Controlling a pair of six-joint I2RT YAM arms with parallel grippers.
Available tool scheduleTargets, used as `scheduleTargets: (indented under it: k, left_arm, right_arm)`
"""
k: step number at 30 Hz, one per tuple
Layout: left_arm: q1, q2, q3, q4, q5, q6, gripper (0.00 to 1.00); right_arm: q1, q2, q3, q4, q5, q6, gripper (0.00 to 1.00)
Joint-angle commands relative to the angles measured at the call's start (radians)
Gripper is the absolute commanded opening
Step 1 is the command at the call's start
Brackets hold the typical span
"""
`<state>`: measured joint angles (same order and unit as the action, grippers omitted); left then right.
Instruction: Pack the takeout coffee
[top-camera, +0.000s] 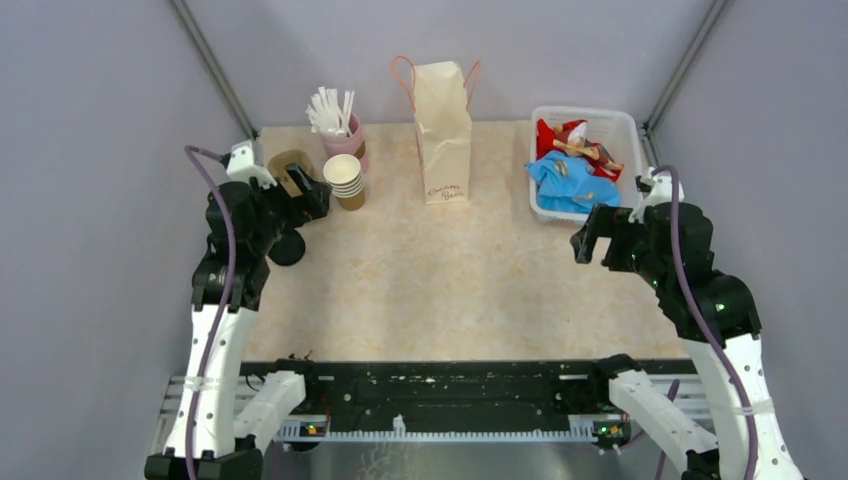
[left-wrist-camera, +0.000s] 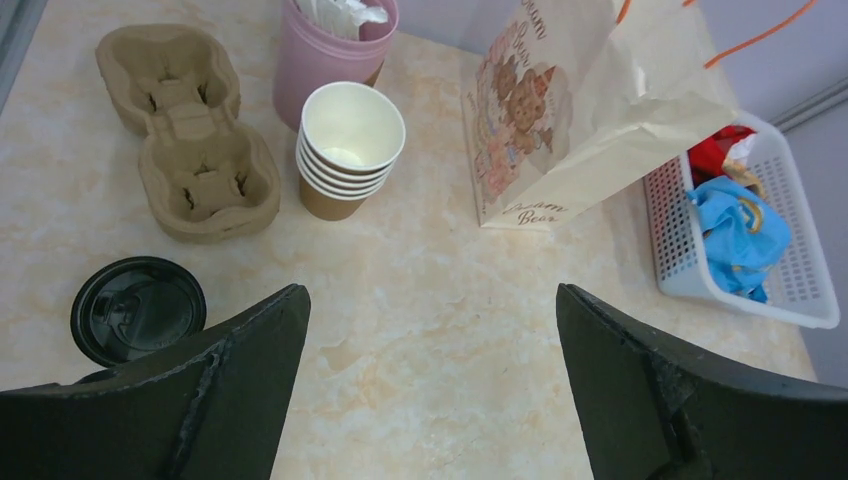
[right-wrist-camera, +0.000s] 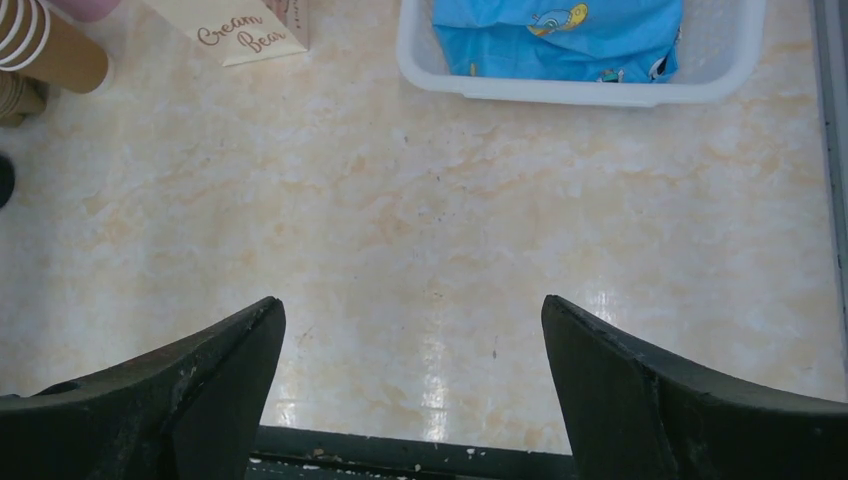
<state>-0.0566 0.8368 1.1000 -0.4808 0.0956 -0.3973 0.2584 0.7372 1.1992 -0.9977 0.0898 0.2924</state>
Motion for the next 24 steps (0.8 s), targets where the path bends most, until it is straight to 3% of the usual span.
scheduleTargets:
  k: [1, 15, 24]
  left_arm:
    - [0.003, 0.063, 0.034, -0.022, -0.019, 0.017, 0.99]
    - [0.003, 0.203, 0.012, 0.023, 0.045, 0.007, 0.99]
    - [0.003, 0.427, 0.119, 0.075, 0.102, 0.000, 0.98]
  right_arm:
    - [-0.007, 0.013, 0.047, -0.004, 0.007, 0.011, 0.99]
    - [-0.007, 0.059, 0.029, 0.075, -0.059, 0.018, 0.99]
    - [-0.007, 0.125, -0.006, 0.092, -0.118, 0.037, 0.99]
